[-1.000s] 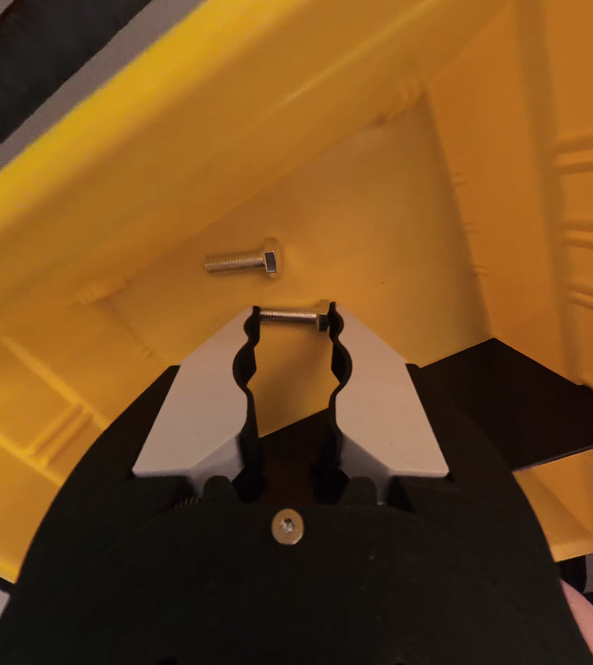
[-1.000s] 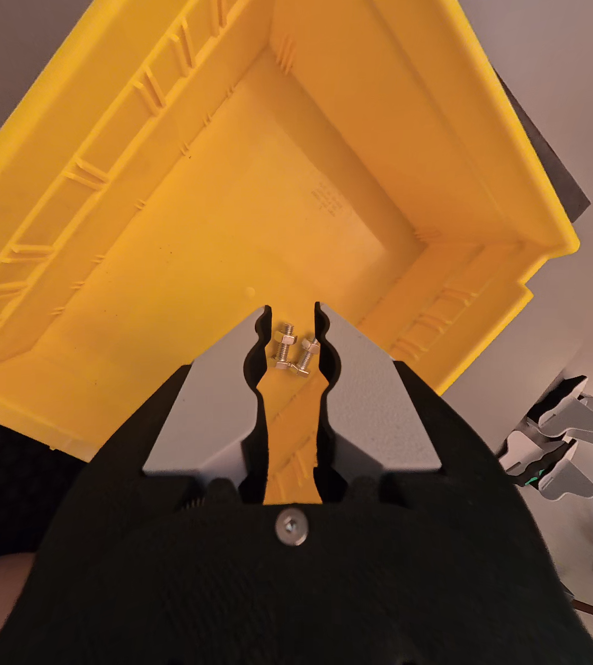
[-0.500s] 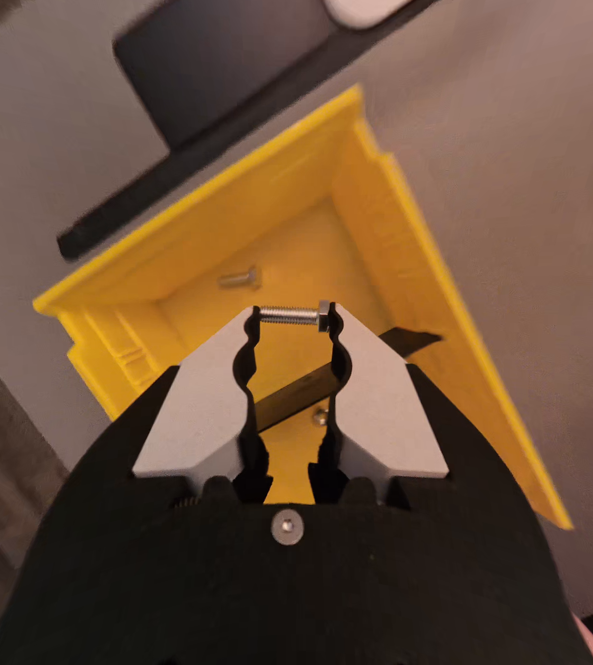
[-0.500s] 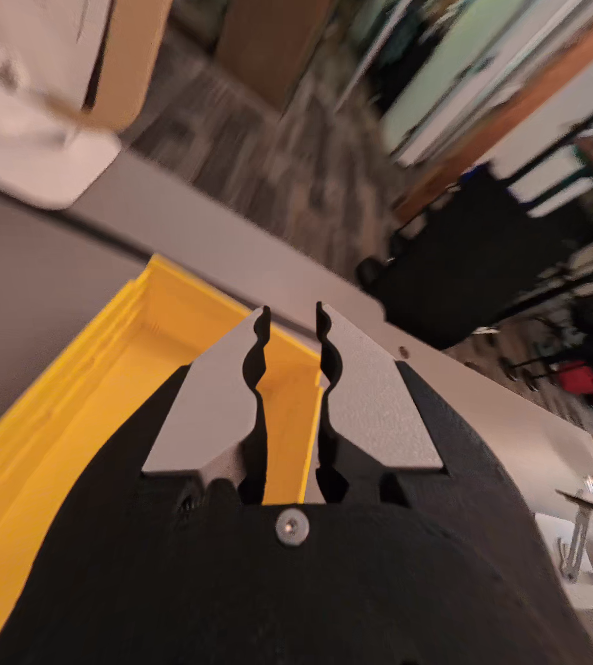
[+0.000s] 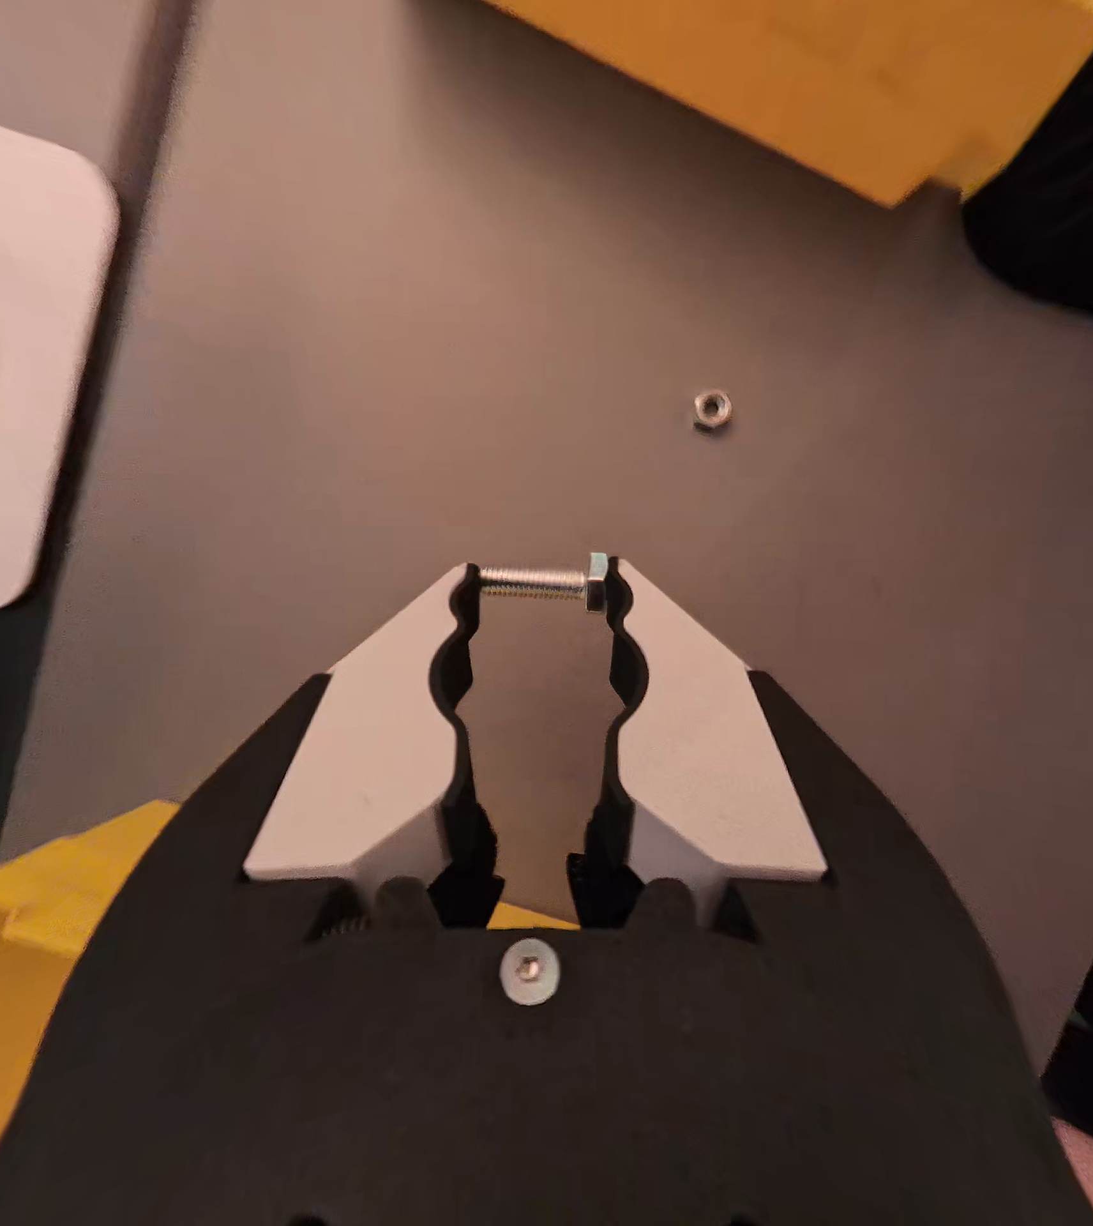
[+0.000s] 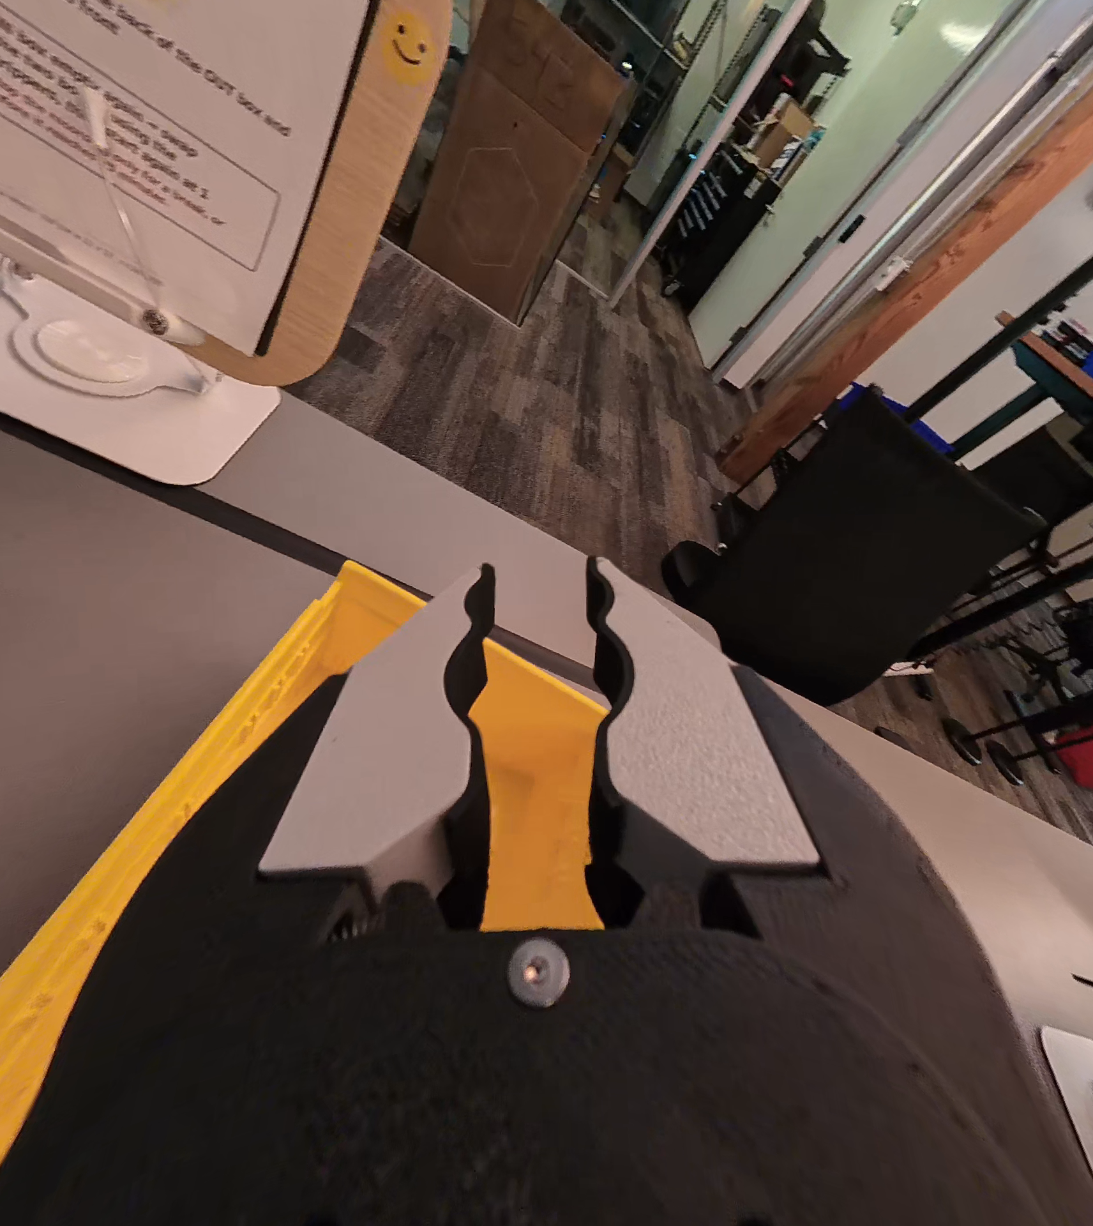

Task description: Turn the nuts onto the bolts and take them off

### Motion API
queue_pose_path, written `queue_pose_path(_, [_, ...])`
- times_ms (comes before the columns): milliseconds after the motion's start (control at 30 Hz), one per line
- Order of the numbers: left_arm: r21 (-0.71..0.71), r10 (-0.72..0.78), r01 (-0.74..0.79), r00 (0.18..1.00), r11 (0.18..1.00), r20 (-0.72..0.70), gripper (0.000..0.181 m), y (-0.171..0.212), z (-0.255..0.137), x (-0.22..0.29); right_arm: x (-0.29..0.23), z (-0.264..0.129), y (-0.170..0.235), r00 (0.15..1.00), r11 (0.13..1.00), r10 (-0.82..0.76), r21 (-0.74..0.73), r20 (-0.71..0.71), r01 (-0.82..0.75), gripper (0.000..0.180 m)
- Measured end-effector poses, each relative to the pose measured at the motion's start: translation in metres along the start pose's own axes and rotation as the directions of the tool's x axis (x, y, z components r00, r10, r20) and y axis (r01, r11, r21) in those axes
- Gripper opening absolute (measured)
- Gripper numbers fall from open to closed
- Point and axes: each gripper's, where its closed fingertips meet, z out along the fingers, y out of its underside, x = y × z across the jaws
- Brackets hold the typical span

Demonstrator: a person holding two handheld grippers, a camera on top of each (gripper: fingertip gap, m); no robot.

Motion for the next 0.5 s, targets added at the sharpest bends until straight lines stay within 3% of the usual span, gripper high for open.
queue_pose_path(133, [-0.104, 0.077, -0.077, 0.997, 0.992, -0.009, 0.037, 0.005, 0.038, 0.01, -0.009, 0.001, 0.003, 0.997, 1.0, -0.024, -0.003, 0.07, 0.024, 0.027])
queue_pose_path(233, [-0.067, 0.123, -0.123, 0.992, 0.99, 0.003, 0.037, -0.004, 0.043, 0.011, -0.023, 0.001, -0.001, 0.989, 1.0, -0.009, 0.022, 0.147, 0.006, 0.028])
queue_pose_path(300, [0.0, 0.176, -0.177, 0.982, 0.984, 0.074, 0.037, -0.017, 0.035, 0.006, -0.048, -0.002, -0.016, 0.956, 0.994, 0.049, 0.078, 0.291, -0.075, 0.028])
queue_pose_path(400, [0.142, 0.251, -0.28, 0.949, 0.95, 0.193, 0.037, -0.045, 0.01, 0.004, -0.108, -0.021, -0.047, 0.739, 0.944, 0.193, 0.082, 0.646, -0.319, 0.027])
queue_pose_path(500, [0.279, 0.334, -0.443, 0.87, 0.852, 0.363, 0.037, -0.072, -0.023, 0.01, -0.162, -0.048, -0.064, 0.363, 0.885, 0.296, -0.111, 0.883, -0.452, 0.027])
